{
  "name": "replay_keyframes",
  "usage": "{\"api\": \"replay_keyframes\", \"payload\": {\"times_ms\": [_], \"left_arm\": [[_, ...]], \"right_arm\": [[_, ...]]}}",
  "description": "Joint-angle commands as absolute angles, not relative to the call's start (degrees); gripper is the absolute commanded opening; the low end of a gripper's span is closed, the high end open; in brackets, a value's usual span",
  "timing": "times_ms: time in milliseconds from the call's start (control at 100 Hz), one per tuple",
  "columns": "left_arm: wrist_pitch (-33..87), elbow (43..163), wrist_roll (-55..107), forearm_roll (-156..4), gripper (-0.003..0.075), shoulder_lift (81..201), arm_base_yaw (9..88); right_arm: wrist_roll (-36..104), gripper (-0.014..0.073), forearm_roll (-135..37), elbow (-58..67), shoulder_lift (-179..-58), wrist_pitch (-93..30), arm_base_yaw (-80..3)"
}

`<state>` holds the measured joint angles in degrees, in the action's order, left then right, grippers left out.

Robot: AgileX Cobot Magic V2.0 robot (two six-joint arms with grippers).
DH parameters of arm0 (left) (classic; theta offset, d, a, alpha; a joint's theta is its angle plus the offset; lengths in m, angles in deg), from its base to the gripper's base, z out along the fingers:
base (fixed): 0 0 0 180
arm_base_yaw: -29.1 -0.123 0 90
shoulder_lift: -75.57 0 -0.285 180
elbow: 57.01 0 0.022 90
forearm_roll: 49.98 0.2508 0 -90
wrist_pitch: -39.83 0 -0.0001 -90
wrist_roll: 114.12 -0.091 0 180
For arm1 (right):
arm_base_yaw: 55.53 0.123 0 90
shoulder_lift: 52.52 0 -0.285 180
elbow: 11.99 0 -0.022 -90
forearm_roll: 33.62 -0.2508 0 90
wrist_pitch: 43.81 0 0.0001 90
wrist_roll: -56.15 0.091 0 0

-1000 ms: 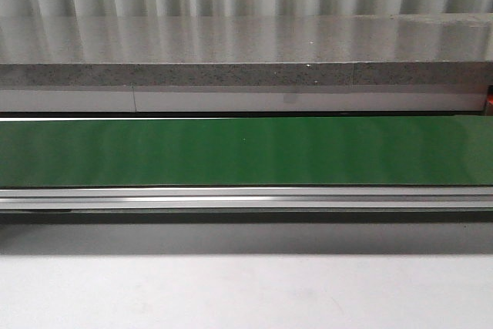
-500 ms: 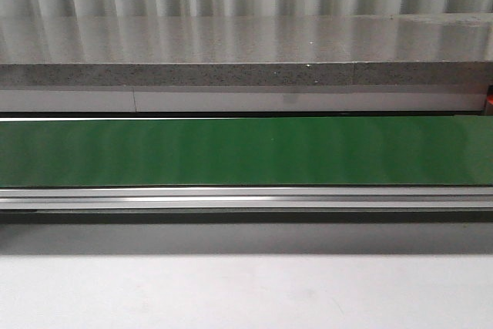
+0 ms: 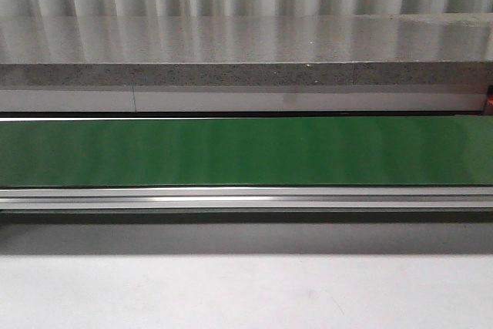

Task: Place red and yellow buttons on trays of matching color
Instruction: 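Move the left gripper over another red button on the table, then grasp the red button with the left gripper and carry it over the belt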

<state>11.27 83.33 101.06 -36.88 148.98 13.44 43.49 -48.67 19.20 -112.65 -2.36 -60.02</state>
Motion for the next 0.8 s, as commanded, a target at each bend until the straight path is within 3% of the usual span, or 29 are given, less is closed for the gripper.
{"api": "replay_keyframes", "payload": {"times_ms": [0,790], "left_arm": [[16.1,85.4,101.5,-36.2,0.0609,151.1,12.8],[23.3,92.9,101.5,-36.2,0.0609,168.7,10.4]], "right_arm": [[42.9,-0.0067,-48.9,17.8,-111.8,-5.3,-60.0],[42.9,-0.0067,-48.9,17.8,-111.8,-5.3,-60.0]]}}
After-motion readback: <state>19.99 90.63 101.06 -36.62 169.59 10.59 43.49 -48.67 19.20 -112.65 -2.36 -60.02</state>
